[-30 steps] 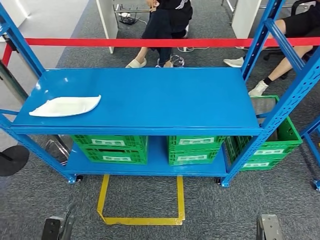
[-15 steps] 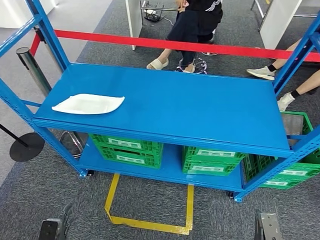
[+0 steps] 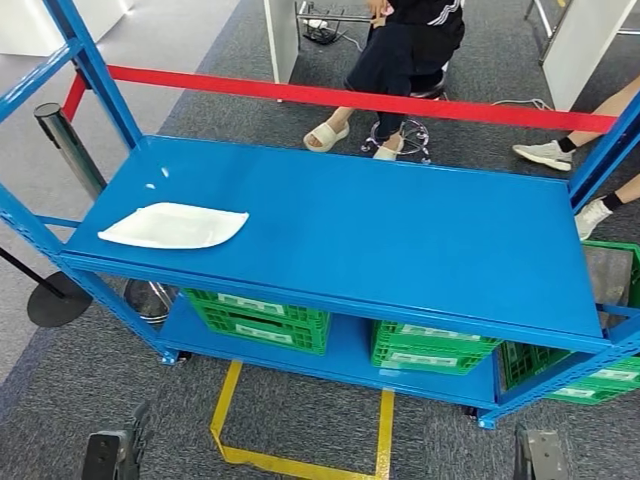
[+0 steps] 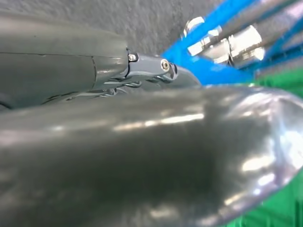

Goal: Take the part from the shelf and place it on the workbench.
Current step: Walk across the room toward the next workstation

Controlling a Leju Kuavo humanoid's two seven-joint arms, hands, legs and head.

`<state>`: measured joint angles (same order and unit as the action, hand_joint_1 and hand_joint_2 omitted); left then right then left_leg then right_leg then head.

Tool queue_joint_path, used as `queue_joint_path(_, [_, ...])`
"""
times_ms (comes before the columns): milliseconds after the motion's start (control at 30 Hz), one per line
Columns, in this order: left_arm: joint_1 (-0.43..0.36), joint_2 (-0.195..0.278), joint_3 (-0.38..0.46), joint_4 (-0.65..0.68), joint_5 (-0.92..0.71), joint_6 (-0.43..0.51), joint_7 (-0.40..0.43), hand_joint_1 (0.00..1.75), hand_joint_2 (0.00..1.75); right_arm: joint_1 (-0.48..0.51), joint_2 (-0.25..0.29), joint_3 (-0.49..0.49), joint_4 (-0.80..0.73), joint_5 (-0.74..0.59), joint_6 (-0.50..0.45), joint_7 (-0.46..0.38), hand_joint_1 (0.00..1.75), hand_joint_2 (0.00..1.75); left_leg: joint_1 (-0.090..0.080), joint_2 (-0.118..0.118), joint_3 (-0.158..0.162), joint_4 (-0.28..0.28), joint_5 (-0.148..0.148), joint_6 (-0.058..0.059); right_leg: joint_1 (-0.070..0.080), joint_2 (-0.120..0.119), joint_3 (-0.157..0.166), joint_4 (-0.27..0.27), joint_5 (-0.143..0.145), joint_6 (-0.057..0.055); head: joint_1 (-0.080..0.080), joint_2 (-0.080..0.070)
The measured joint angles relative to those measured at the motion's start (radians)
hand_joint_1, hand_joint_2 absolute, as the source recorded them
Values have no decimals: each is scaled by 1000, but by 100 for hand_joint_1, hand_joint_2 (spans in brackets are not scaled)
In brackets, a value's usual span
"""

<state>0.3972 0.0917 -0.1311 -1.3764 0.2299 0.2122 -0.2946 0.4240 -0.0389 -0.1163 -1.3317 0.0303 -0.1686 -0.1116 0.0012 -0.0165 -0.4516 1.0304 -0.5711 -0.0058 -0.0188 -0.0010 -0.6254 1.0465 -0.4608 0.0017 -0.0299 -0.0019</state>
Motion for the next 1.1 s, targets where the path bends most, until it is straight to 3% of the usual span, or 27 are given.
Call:
queue_joint_path(67, [-2,0,1,0,0,0,0,0,0,-3,0,0,-1,0,0,-1,0,0,2,4,-52,97,-18,-12,-3,-2,13,-8,-4,-9,-1,0])
queue_joint_path(133, [-2,0,2,0,0,0,0,0,0,-3,0,0,-1,0,0,-1,0,0,4,5,-128,219,-78,-20,-3,-3,20,-11,-11,-15,-1,0])
queue_joint_path(167, [-1,0,2,0,0,0,0,0,0,-3,0,0,-1,0,0,-1,0,0,5,6,-158,257,-100,-21,-2,-4,22,-11,-14,-16,-1,0])
queue_joint_path(200, [0,-1,2,0,0,0,0,0,0,-3,0,0,-1,0,0,-1,0,0,5,6,-173,266,-100,-20,-1,-4,25,-11,-17,-17,-1,0])
queue_joint_path(233, [0,-1,2,1,0,0,0,0,0,-3,0,0,-1,0,0,-1,0,0,5,6,-172,241,-78,-18,0,-4,29,-11,-19,-17,-1,0])
queue_joint_path(300, [-1,0,2,1,0,-1,0,0,0,-4,0,0,-1,0,0,-1,0,0,1,9,-129,117,7,-4,3,-3,36,-12,-22,-16,-1,0])
queue_joint_path(333, [-1,0,3,1,0,-2,0,0,0,-3,1,0,-1,0,0,-1,0,0,-3,13,-107,57,32,5,5,-2,38,-12,-22,-13,0,0])
queue_joint_path(400, [-1,0,5,1,0,-5,0,0,0,-4,2,0,-1,-3,1,0,0,0,-11,16,-86,-5,45,19,6,1,37,-12,-23,-4,0,0])
queue_joint_path(433, [0,0,7,1,1,-6,0,0,0,-4,3,0,0,-6,1,0,0,0,-14,15,-86,-7,41,23,6,3,36,-13,-22,2,0,0])
queue_joint_path(533, [2,-2,9,1,0,-9,0,0,0,-3,3,0,0,-12,0,2,0,0,-6,23,-79,-27,75,30,7,6,26,6,-39,18,2,0])
queue_joint_path(567, [1,-3,10,1,0,-10,0,0,0,-4,3,-1,0,-13,-1,2,0,0,-3,28,-77,-33,81,32,7,6,9,41,-63,22,4,0])
queue_joint_path(633, [0,-6,10,1,0,-11,0,0,0,-4,3,-3,0,-14,-3,4,0,0,-3,39,-78,-35,82,36,7,5,-47,161,-129,28,7,0])
queue_joint_path(700, [1,-7,10,2,0,-12,0,0,0,-2,3,-4,0,-14,-6,5,0,0,-4,51,-79,-34,81,37,6,4,-87,249,-158,33,7,0])
queue_joint_path(733, [1,-7,11,2,0,-12,0,0,44,-2,3,-5,0,-14,-7,5,0,0,-4,57,-77,-34,79,37,6,1,-81,241,-144,35,8,0])
queue_joint_path(800, [1,-9,11,2,-1,-12,0,0,131,-2,3,-7,0,-14,-11,5,0,0,-4,69,-70,-33,73,33,6,-16,-19,128,-80,35,8,0])
queue_joint_path(833, [1,-10,12,2,-1,-12,0,0,175,-5,3,-8,0,-15,-12,6,0,44,-6,73,-67,-30,68,27,6,-26,21,60,-58,34,8,0])
queue_joint_path(900, [1,-10,14,2,-3,-14,1,0,175,-6,4,-10,-2,-21,-12,9,0,131,-12,78,-66,-23,59,18,6,-35,65,-16,-42,24,7,0])
queue_joint_path(933, [0,-10,15,2,-6,-16,2,0,175,-5,5,-10,-2,-26,-11,12,0,175,-15,80,-67,-20,57,22,6,-33,70,-23,-45,20,6,0])
queue_joint_path(967, [-2,-10,15,4,-10,-18,5,0,131,-4,6,-10,0,-30,-9,15,0,175,-15,81,-66,-20,56,30,6,-32,69,-23,-44,16,5,0])
queue_joint_path(1033, [-7,-10,15,21,-22,-24,19,0,44,-12,9,-11,18,-32,-4,20,0,87,-16,81,-65,-20,57,48,7,-31,70,-24,-45,15,5,0])
queue_joint_path(1067, [-12,-11,15,39,-29,-29,29,0,0,-19,10,-10,36,-31,-1,22,0,44,-16,81,-64,-21,57,50,8,-31,70,-24,-46,13,6,0])
queue_joint_path(1100, [-17,-11,16,58,-35,-33,38,0,0,-27,11,-10,54,-30,3,24,0,0,-16,81,-64,-23,58,51,9,-32,70,-24,-48,10,6,0])
